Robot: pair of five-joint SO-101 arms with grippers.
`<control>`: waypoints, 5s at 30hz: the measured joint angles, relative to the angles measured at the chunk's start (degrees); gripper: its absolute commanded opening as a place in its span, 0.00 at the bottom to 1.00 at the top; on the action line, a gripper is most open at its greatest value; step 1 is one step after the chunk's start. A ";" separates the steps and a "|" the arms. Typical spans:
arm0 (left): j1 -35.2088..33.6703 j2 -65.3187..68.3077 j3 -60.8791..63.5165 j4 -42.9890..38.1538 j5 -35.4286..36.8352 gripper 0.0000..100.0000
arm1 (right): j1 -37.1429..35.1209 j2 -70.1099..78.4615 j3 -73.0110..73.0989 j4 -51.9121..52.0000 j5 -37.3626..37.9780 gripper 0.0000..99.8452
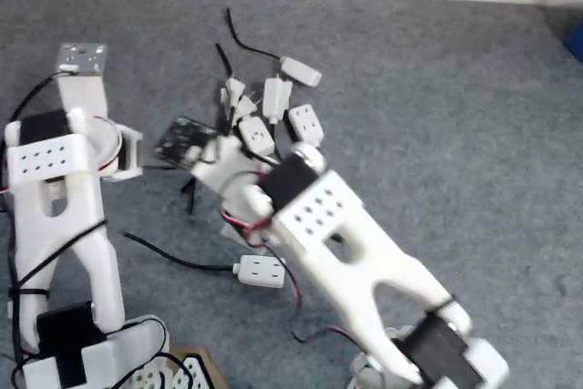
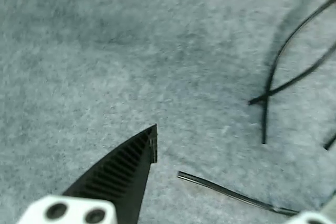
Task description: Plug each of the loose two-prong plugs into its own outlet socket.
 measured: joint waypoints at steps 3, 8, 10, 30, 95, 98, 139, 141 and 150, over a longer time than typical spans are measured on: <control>-2.81 0.00 3.69 -3.52 0.00 0.51 | -2.29 6.59 -9.41 6.24 2.73 0.01; -7.91 0.00 9.49 -9.76 0.00 0.51 | -4.04 12.92 -16.26 10.29 8.00 0.01; -9.14 0.00 10.46 -10.99 -1.76 0.51 | -3.96 14.15 -15.74 10.46 8.97 0.01; -11.43 0.09 12.31 -11.60 -3.69 0.51 | -3.96 14.59 -7.56 10.64 11.43 0.01; -11.43 0.09 12.31 -11.60 -3.69 0.51 | -2.90 14.07 -0.09 3.96 13.89 0.01; -11.43 0.09 12.31 -11.60 -3.69 0.51 | -2.90 14.07 -0.09 3.52 13.89 0.01; -11.43 0.09 12.31 -11.60 -3.60 0.51 | -2.02 13.54 0.97 8.88 21.01 0.01; -12.66 0.09 12.04 -11.60 -3.60 0.51 | -2.02 13.54 0.97 8.88 21.27 0.01; -22.51 0.09 1.58 -10.11 -0.53 0.51 | -2.02 13.54 0.97 6.51 22.59 0.01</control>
